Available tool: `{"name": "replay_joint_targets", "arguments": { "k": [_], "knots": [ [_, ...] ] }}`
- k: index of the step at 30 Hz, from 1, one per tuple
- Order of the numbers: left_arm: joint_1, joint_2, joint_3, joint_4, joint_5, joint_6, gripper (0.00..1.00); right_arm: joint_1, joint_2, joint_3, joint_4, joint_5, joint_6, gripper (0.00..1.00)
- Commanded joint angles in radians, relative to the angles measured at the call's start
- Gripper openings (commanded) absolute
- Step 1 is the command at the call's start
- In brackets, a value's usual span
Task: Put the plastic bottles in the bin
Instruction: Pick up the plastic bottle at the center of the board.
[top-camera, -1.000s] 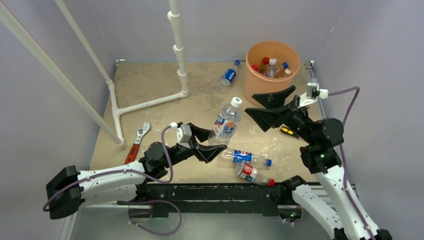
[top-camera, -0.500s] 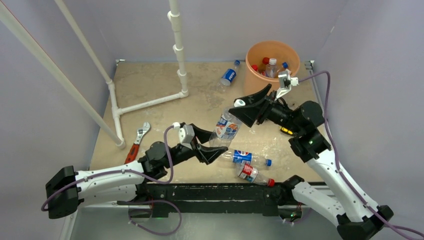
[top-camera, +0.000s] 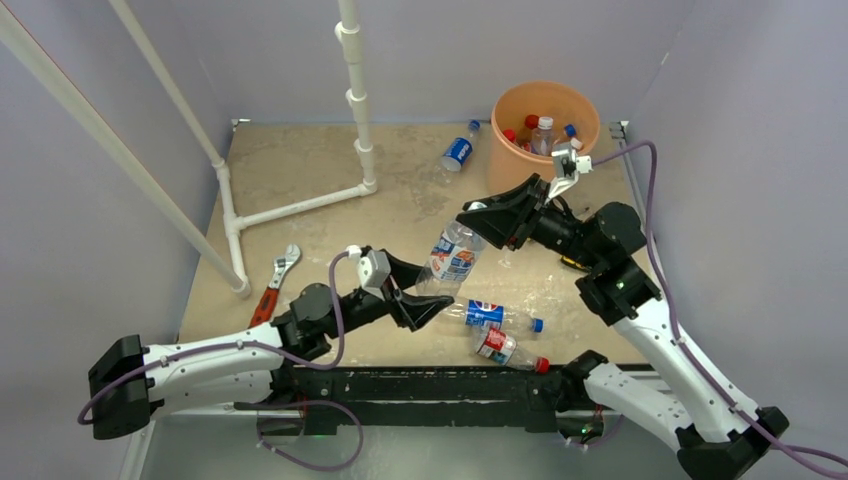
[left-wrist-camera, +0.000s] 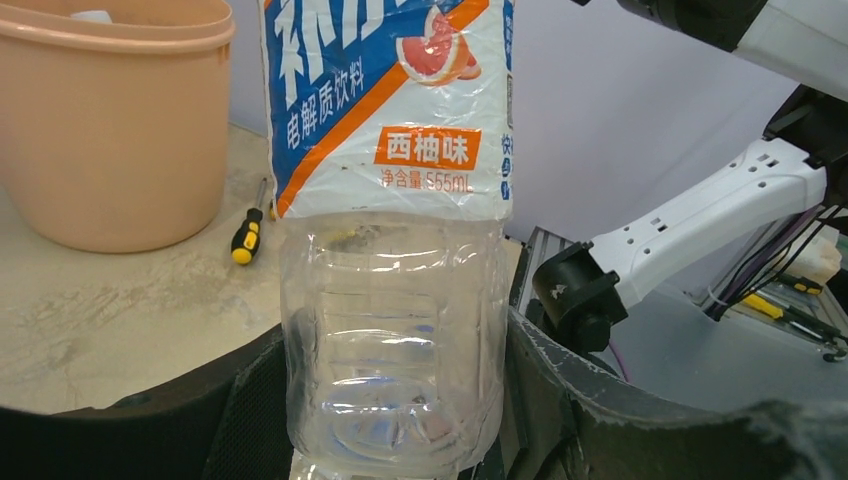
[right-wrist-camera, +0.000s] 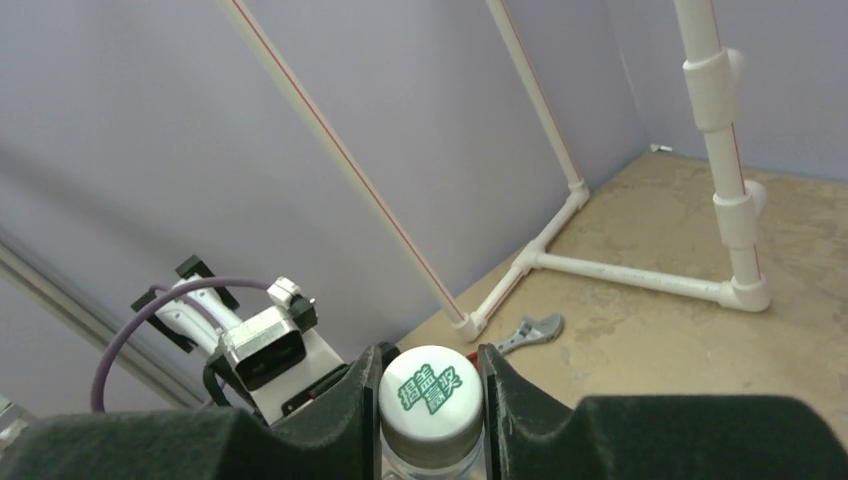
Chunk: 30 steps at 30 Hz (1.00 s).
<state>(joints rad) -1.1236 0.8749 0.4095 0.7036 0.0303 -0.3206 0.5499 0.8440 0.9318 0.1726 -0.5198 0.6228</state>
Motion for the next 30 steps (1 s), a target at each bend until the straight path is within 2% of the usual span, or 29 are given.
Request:
{"name": "replay_joint_targets", "arguments": {
  "k": [1,2,3,5,9,14,23,30],
  "knots": [
    [-0.001,-0.019,0.088,-0.087,-0.015,0.016,0.72,0.005,-0.002,0.069,-0.081,0.018,-0.096,0.0],
    [-0.001,-0.026,0.098,-0.113,-0.018,0.018,0.85,0.005,0.0,0.087,-0.117,0.031,-0.131,0.0],
    [-0.001,-0.036,0.107,-0.136,-0.021,0.025,0.9,0.005,0.003,0.108,-0.153,0.046,-0.17,0.0],
    [-0.001,-0.067,0.127,-0.191,-0.027,0.054,0.94,0.005,0.013,0.149,-0.262,0.073,-0.261,0.0],
    [-0.001,-0.09,0.184,-0.252,-0.019,0.104,0.97,0.005,0.021,0.183,-0.343,0.072,-0.343,0.0],
    [-0.001,0.041,0.304,-0.318,0.047,0.129,0.99,0.007,0.024,0.169,-0.33,0.006,-0.343,0.0],
    [0.002,0.243,0.388,-0.251,0.046,0.142,0.99,0.014,0.001,0.137,-0.296,-0.087,-0.31,0.0],
    [0.002,0.276,0.426,-0.184,0.044,0.147,0.99,0.016,-0.008,0.127,-0.351,-0.06,-0.35,0.0]
  ]
}}
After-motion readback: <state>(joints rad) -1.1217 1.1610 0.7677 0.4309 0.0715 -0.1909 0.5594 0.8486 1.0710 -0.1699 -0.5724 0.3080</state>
